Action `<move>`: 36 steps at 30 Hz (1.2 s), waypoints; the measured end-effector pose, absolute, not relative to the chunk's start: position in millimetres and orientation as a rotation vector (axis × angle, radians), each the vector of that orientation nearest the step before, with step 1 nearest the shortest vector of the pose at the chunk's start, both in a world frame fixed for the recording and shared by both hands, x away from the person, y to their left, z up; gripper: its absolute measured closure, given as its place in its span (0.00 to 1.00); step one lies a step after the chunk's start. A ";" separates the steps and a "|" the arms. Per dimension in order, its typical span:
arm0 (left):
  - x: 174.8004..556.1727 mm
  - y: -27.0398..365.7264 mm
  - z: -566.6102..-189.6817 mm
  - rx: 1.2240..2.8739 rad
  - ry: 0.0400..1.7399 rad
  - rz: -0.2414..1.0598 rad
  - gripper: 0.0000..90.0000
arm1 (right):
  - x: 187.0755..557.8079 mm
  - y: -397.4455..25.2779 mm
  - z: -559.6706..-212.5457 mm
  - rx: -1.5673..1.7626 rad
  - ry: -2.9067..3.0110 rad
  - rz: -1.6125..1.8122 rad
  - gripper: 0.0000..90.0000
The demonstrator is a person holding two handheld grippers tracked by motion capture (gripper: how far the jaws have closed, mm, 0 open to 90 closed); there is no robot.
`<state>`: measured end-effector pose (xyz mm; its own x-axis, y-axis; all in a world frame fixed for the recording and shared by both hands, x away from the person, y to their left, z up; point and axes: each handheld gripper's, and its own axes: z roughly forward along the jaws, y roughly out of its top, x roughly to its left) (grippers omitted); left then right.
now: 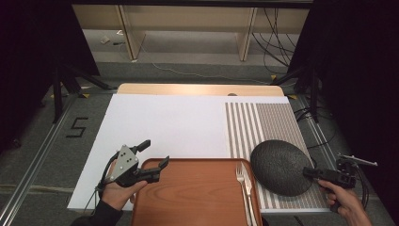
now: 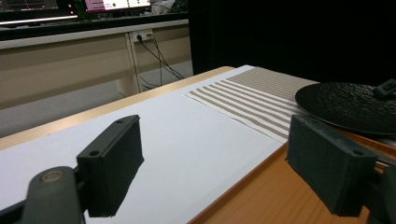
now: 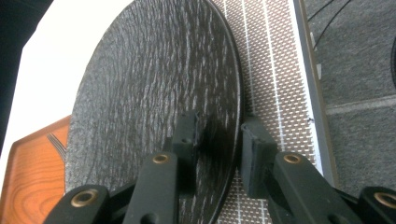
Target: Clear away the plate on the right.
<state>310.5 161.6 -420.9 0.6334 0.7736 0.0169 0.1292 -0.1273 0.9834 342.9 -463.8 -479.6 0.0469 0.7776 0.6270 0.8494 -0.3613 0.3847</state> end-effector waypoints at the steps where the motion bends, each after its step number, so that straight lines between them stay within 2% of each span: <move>1: 310.6 161.6 -420.9 1.631 0.759 0.655 0.20 | 342.8 -464.8 -479.8 -2.201 -1.721 -1.215 0.80; 16: 310.7 161.9 -420.5 1.631 0.758 0.657 0.20 | 341.8 -468.7 -473.4 -2.160 -1.637 -1.303 0.87; 24: 310.2 162.0 -420.1 1.630 0.757 0.657 0.20 | 340.3 -472.1 -466.8 -2.116 -1.546 -1.417 0.95; 36: 310.4 162.4 -420.2 1.631 0.757 0.657 0.20 | 338.6 -471.2 -452.2 -2.135 -1.540 -1.492 0.98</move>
<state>310.4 162.4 -420.2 0.6337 0.7733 0.0184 0.1271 -0.1275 0.9837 338.6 -471.2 -452.2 -0.0010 0.6587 0.7524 0.7727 -0.4771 0.4187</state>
